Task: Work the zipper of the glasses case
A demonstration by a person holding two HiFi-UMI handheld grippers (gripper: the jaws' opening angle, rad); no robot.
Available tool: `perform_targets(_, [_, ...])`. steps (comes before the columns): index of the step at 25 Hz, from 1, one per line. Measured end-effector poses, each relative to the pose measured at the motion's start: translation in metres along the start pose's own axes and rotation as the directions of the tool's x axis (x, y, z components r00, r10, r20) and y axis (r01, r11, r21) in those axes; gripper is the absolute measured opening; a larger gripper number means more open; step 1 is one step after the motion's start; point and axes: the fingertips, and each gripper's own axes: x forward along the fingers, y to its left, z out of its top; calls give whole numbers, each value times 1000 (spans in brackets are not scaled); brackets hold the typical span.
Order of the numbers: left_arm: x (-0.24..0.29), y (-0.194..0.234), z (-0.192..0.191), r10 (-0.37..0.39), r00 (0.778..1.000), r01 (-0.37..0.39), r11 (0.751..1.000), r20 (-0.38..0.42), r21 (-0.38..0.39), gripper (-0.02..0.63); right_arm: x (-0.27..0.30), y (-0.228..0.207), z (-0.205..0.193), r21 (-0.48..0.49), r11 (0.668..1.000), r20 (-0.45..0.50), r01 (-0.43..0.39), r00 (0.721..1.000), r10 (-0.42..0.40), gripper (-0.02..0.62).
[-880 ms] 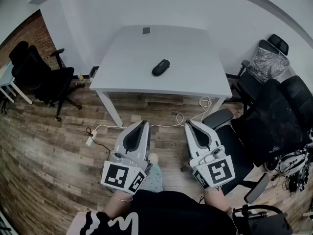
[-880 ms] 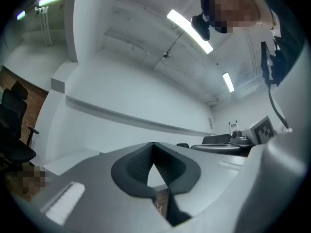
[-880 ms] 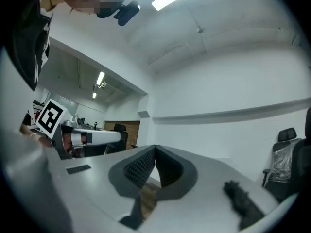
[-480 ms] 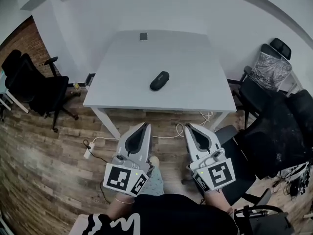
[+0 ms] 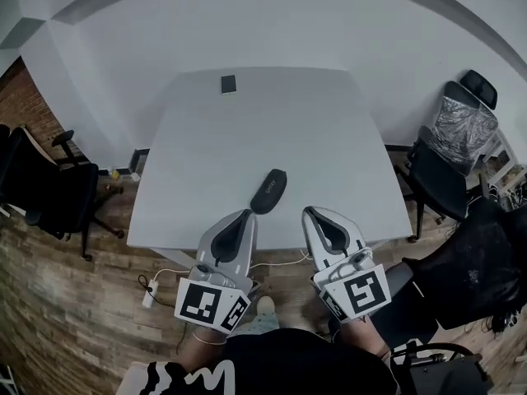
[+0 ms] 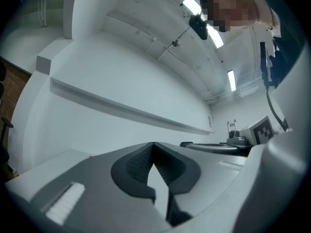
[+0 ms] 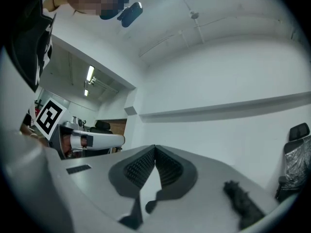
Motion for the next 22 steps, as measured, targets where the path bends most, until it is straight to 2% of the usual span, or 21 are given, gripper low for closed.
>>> perform_targets(6, [48,21,-1,-23,1000,23,1000,-5,-6,3,38,-37,-3,-12,1000,-11,27,1000,-27,8])
perform_targets(10, [79,26,-7,-16,999,16,1000,-28,-18,3,53,-63,-2,-21,1000,-15,13,1000,-14,8])
perform_targets(13, [88,39,-21,-4,996,2,1000,-88,-26,3,59,-65,2,-30,1000,-8,3,1000,-4,8])
perform_targets(15, [99,53,-43,-10,985,1,999,-174,-48,9,61,-68,3,-30,1000,-6,5,1000,-5,8])
perform_targets(16, [106,59,-59,-21,973,6,998,-230,-64,73,61,-71,3,-32,999,-5,8,1000,-8,8])
perform_targets(18, [120,71,-98,-52,934,15,994,-353,-108,201,58,-76,3,-34,999,-3,18,1000,-18,8])
perform_targets(19, [127,78,-119,-72,909,15,990,-412,-139,223,56,-79,2,-32,999,-2,23,1000,-23,8])
perform_targets(20, [133,85,-142,-98,877,14,984,-471,-179,245,55,-80,1,-29,999,-2,27,1000,-27,8])
perform_targets(21, [139,91,-167,-139,834,14,973,-534,-231,263,55,-81,0,-26,999,-3,31,1000,-31,8])
perform_targets(22, [143,94,-194,-198,778,15,955,-597,-296,275,54,-82,-1,-26,999,-7,35,999,-35,8])
